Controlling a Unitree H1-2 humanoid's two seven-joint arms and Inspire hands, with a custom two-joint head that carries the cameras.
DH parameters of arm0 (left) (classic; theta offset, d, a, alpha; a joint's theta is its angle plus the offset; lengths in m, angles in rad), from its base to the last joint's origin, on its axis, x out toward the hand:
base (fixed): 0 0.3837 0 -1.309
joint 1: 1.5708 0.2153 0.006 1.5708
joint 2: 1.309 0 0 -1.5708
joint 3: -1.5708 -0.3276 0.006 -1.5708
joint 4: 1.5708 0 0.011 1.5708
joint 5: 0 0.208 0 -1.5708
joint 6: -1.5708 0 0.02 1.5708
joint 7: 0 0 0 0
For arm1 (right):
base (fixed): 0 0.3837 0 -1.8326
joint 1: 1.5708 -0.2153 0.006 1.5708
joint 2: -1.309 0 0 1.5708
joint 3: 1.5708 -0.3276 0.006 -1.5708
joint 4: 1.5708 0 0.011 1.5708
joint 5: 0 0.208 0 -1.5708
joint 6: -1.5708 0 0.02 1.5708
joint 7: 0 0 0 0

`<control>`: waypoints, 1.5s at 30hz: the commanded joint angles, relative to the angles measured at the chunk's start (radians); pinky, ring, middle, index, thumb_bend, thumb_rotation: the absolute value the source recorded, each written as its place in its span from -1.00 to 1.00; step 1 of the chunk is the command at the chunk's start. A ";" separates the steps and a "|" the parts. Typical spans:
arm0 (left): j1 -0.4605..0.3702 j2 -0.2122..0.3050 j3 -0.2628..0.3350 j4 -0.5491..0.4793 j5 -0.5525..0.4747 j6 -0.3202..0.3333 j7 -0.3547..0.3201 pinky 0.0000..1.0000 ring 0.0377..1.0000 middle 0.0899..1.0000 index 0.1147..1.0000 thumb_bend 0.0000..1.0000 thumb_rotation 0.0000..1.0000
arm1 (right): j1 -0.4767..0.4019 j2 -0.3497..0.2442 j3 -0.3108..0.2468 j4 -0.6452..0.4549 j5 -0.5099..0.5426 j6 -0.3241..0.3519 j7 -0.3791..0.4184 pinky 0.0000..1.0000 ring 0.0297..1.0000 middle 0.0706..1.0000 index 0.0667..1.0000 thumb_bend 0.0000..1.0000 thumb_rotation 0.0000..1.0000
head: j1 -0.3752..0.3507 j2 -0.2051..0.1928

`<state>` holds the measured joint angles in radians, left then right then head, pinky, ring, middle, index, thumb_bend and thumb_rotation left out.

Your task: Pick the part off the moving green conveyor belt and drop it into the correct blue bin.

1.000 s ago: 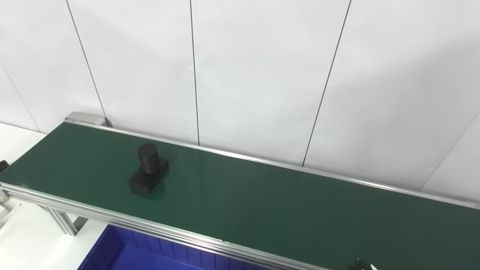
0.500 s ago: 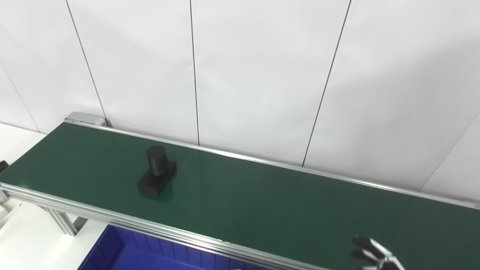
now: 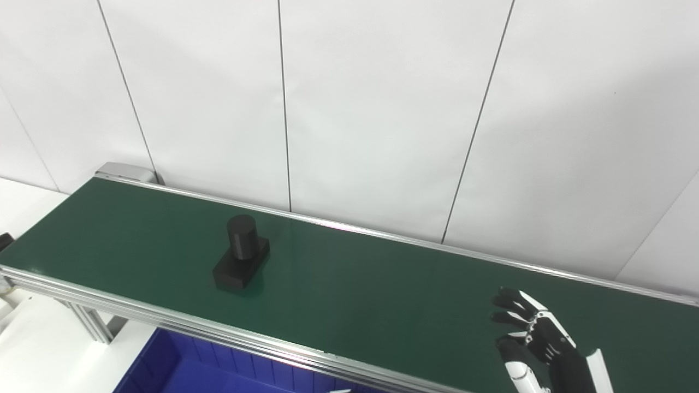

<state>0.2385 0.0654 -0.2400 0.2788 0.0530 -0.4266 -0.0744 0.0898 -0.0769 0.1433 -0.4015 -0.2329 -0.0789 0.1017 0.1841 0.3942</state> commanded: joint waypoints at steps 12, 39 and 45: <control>-0.027 -0.002 0.001 0.005 0.002 -0.043 0.014 0.31 0.43 0.48 0.54 0.84 0.24 | -0.131 -0.009 -0.003 0.138 -0.018 0.025 -0.001 0.23 0.51 0.58 0.64 -0.21 0.15 | -0.005 -0.003; -0.026 0.001 0.003 -0.001 -0.013 -0.043 0.009 0.31 0.42 0.47 0.53 0.88 0.18 | -0.260 -0.023 0.009 0.234 0.014 0.102 0.047 0.52 0.67 0.68 0.74 -0.07 -0.35 | -0.028 0.019; -0.016 0.004 0.003 -0.016 -0.016 -0.043 0.002 0.33 0.44 0.49 0.55 0.88 0.16 | -0.297 -0.024 0.012 0.268 0.009 0.104 0.044 0.50 0.67 0.68 0.72 -0.04 -0.31 | -0.033 0.034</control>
<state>0.2190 0.0656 -0.2392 0.2924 0.0444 -0.4267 -0.0623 -0.1728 -0.1077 0.1553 -0.1162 -0.2269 0.0192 0.1481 0.1503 0.4280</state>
